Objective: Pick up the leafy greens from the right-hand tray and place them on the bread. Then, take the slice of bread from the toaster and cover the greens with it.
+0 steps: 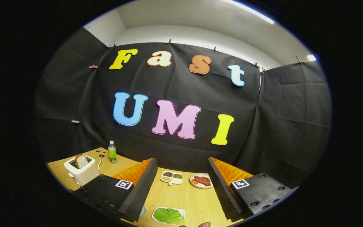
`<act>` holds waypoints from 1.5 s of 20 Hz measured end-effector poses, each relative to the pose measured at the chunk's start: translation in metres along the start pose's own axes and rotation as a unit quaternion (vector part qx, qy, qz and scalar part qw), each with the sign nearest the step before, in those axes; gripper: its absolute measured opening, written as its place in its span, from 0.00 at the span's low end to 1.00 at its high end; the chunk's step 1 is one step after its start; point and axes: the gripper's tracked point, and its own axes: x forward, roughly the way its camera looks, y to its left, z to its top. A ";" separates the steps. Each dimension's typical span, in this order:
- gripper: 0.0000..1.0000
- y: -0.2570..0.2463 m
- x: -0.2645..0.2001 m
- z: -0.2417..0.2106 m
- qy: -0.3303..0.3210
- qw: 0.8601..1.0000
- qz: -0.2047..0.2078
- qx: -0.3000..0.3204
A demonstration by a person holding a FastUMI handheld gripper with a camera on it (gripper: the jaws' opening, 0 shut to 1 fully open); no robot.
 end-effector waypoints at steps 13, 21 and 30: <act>0.98 0.025 0.015 -0.117 0.138 0.982 0.119 -0.041; 0.97 0.027 0.025 -0.238 0.249 0.950 0.168 -0.085; 0.83 0.044 0.014 -0.377 0.406 0.879 0.241 -0.070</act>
